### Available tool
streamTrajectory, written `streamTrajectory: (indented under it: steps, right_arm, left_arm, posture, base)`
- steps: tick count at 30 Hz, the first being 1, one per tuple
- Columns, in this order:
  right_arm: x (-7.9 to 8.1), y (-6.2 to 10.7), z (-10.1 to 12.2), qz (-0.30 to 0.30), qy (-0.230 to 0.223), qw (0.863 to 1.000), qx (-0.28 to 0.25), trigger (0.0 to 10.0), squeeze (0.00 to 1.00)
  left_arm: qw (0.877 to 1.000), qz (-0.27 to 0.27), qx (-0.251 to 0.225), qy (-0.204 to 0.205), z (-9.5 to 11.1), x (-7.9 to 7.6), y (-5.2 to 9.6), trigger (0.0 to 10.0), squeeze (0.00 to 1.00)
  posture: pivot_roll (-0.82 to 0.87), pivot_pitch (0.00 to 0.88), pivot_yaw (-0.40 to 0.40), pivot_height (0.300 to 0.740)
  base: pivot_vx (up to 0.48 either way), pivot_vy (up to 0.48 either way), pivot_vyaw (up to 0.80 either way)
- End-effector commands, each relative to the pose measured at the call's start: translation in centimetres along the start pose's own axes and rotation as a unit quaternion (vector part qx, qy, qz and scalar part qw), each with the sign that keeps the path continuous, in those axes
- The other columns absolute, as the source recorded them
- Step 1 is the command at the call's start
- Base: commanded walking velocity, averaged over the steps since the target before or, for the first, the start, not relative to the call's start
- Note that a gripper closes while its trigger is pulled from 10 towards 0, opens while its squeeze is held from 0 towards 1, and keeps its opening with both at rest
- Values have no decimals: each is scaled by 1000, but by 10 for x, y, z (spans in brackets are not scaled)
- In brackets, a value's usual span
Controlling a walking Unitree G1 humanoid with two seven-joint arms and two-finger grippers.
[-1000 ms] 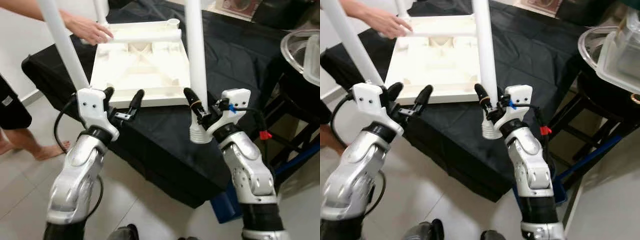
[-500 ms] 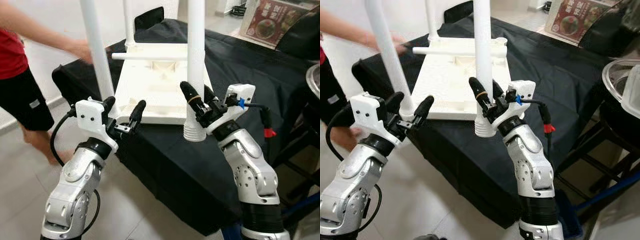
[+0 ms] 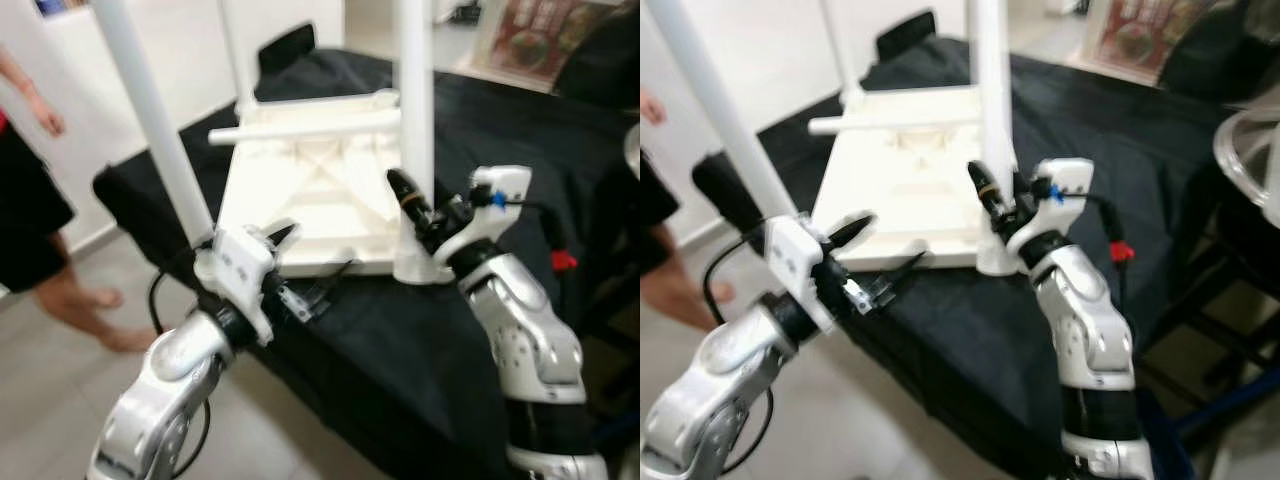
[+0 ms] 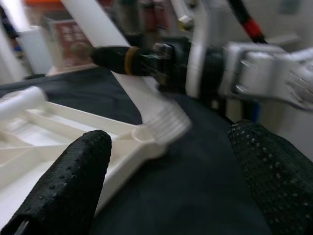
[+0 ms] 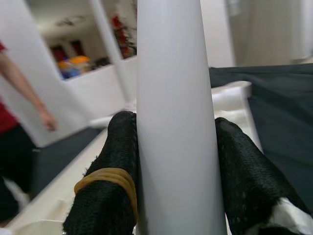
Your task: Building children table
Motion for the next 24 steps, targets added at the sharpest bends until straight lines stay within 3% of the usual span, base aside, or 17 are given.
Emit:
streamTrajectory:
  steps: [1, 2, 3, 6, 7, 8, 10, 11, 14, 17, 24]
  right_arm:
    - [-9, -2, 2, -30, 21, 999, -3, 10000, 0]
    - [-9, -2, 2, -30, 21, 999, -3, 10000, 0]
    - [-19, -1, 2, -57, 34, 998, -1, 10000, 0]
    - [-27, 0, 3, -76, 53, 996, 4, 10000, 0]
    - [-34, 2, 3, -90, 66, 994, 9, 10000, 0]
    - [-34, 2, 3, -90, 66, 994, 9, 10000, 0]
    - [-40, 5, 5, -103, 78, 991, 13, 10000, 0]
    - [-40, 7, 5, -104, 81, 991, 14, 10000, 0]
    - [-40, 8, 5, -104, 84, 991, 15, 10000, 0]
    - [-39, 11, 5, -106, 91, 990, 19, 10000, 0]
    - [-40, 12, 5, -111, 95, 989, 21, 10000, 0]
  left_arm:
    - [998, -38, 27, -40, -10, -4, 1, 10000, 0]
    - [998, -38, 27, -40, -10, -4, 1, 10000, 0]
    - [993, -46, 59, -95, -21, 2, -1, 10000, 0]
    - [987, -27, 84, -131, -31, 16, -5, 10000, 0]
    - [979, 5, 104, -175, -38, 35, -11, 10000, 0]
    - [979, 5, 104, -175, -38, 35, -11, 10000, 0]
    - [964, 73, 132, -218, -48, 73, -24, 10000, 0]
    - [958, 83, 143, -232, -52, 83, -30, 10000, 0]
    - [955, 84, 148, -242, -55, 87, -35, 10000, 0]
    - [958, 63, 159, -232, -67, 90, -54, 10000, 0]
    - [958, 29, 169, -230, -78, 88, -65, 10000, 0]
  posture:
    - [-13, 106, -19, 740]
    - [-13, 106, -19, 740]
    - [-17, 102, -20, 740]
    - [-22, 107, -16, 740]
    - [-22, 110, -15, 740]
    - [-22, 110, -15, 740]
    - [-36, 125, -12, 740]
    - [-43, 130, -13, 740]
    - [-44, 132, -14, 740]
    - [-60, 149, -13, 740]
    - [-64, 160, -11, 740]
  base:
    - [0, 0, 0]
    - [0, 0, 0]
    - [0, 0, 0]
    - [0, 0, 0]
    - [0, 0, 0]
    - [0, 0, 0]
    - [0, 0, 0]
    - [0, 0, 0]
    - [0, 0, 0]
    - [0, 0, 0]
    - [0, 0, 0]
Point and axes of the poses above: a point about 5 cm out from each wrist's last joint towards the gripper, its own y axis pointing back from the gripper into the wrist, its own z axis along the axis of the wrist's last joint, x = y × z, the point moved 3 cm from there along -y, pointing out of the wrist towards the gripper, and after that the axes turned 9 degrees about -y, right-handed, at the moved point
